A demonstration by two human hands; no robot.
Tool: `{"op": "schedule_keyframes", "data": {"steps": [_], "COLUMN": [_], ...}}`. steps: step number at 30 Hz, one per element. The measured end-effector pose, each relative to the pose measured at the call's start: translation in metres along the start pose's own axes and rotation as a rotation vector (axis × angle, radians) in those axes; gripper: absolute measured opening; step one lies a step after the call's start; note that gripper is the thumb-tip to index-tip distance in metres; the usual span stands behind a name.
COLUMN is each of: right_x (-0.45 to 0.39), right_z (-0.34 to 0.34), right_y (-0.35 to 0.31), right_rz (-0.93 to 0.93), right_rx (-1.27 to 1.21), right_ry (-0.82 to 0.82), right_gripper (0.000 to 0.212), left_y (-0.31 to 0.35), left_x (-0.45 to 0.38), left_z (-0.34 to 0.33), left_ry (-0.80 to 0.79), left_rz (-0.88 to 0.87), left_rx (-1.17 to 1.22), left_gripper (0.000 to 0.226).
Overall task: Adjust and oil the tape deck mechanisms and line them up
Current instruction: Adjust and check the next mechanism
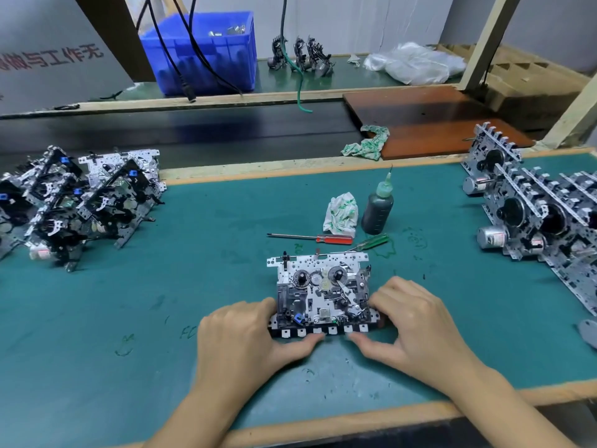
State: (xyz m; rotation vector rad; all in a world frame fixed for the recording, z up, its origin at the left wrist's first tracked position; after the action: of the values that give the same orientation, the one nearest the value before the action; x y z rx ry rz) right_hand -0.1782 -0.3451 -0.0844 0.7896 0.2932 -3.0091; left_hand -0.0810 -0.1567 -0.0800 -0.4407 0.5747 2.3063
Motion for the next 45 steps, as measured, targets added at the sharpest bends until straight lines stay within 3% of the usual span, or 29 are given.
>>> {"op": "schedule_keyframes", "data": {"steps": [3,7,15,23,31,37,45], "right_x": [0.000,-0.001,-0.002,-0.001,-0.002,-0.001,0.000], "right_z": [-0.001,-0.001,0.003,0.001,0.002,0.000,-0.002], "right_y": [0.001,-0.003,-0.001,0.000,-0.001,0.001,0.004], "right_rz": [0.009,-0.010,-0.049,0.061,0.050,0.034,0.008], "right_rx": [-0.037,0.068,0.077,0.088,-0.056,0.074,0.039], "right_ry": [-0.016,0.054,0.057,-0.001,-0.042,0.009,0.050], "right_gripper": [0.051,0.048,0.056,0.043,0.047,0.052,0.059], "left_y": [0.000,-0.001,0.002,0.000,0.003,-0.004,0.003], "left_x": [0.000,-0.002,0.004,0.005,0.004,0.003,0.009], "left_z": [-0.001,0.001,0.000,0.003,0.000,0.000,0.001], "left_ry": [0.009,-0.016,0.004,0.044,0.048,-0.075,-0.071], "left_rz": [0.033,-0.089,-0.243,-0.113,0.014,-0.157,-0.252], "left_rx": [0.015,0.073,0.089,0.047,0.017,0.127,0.092], "left_gripper": [0.054,0.067,0.069,0.063,0.062,0.068,0.062]}}
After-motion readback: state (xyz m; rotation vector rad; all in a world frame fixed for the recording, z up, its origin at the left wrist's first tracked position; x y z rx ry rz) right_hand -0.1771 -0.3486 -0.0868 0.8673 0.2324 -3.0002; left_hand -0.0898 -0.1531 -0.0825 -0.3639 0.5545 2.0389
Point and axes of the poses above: each hand's wrist, its own x-axis away from the middle knuckle, its own z-axis out of the back of the hand, y = z × x, the point moved 3 cm from there along -x, towards the middle knuckle, and after that the axes turned 1 degree about x, right-handed, at the moved point
